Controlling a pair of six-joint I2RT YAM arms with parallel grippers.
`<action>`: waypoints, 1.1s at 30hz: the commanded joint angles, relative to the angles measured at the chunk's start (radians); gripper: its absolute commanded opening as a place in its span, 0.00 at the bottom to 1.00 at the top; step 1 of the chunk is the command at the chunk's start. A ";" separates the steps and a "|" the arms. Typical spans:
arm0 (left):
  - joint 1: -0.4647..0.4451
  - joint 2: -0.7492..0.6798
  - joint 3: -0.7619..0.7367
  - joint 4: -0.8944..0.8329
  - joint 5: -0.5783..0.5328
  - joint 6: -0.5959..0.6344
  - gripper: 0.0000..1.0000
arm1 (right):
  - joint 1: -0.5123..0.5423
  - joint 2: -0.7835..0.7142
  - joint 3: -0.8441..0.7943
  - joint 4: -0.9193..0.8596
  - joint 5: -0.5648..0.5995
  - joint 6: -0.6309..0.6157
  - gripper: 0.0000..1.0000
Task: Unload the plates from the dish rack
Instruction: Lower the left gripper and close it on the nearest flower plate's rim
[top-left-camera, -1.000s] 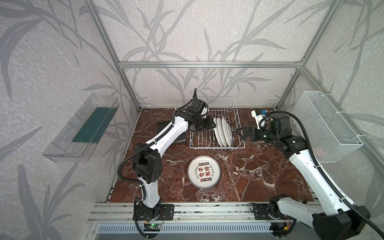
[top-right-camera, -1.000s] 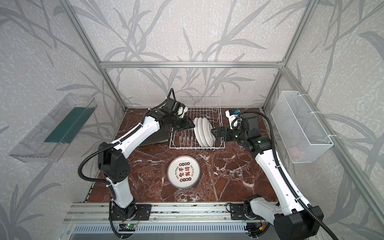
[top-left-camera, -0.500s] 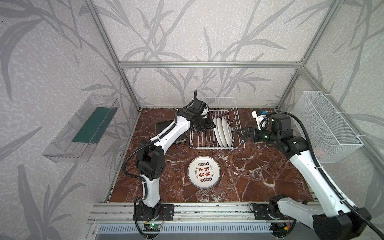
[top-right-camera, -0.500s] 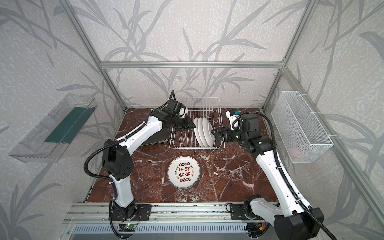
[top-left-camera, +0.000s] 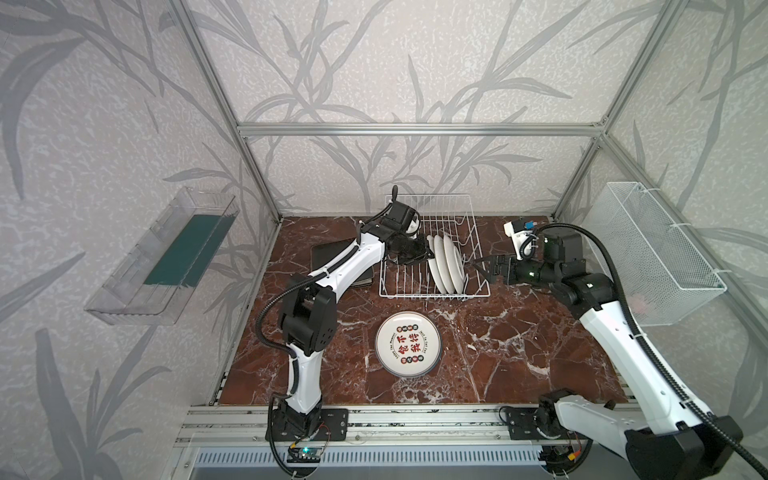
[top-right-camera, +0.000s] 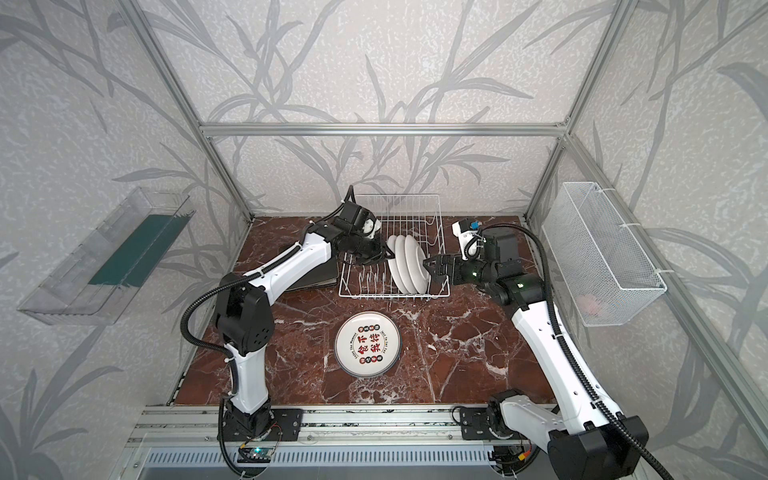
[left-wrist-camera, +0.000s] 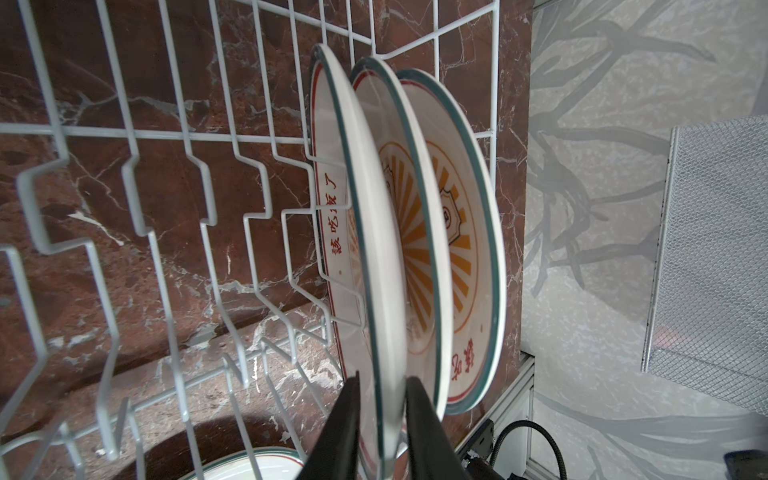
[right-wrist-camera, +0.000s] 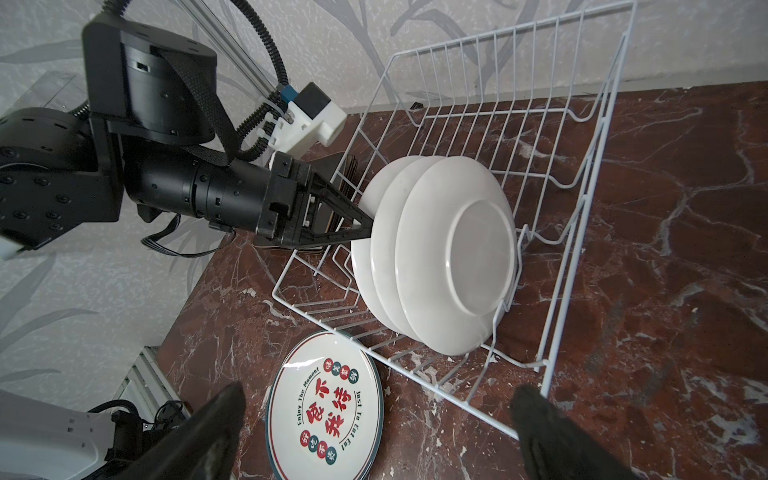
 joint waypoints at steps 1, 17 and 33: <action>-0.010 0.020 0.039 -0.013 -0.004 -0.021 0.21 | -0.005 -0.020 -0.011 -0.002 -0.010 -0.014 0.99; -0.020 0.006 0.038 -0.008 0.007 -0.091 0.00 | -0.005 -0.007 0.004 -0.009 0.007 -0.030 0.99; -0.017 -0.011 0.110 -0.007 0.041 -0.099 0.00 | -0.005 -0.005 0.008 -0.005 0.006 -0.021 0.99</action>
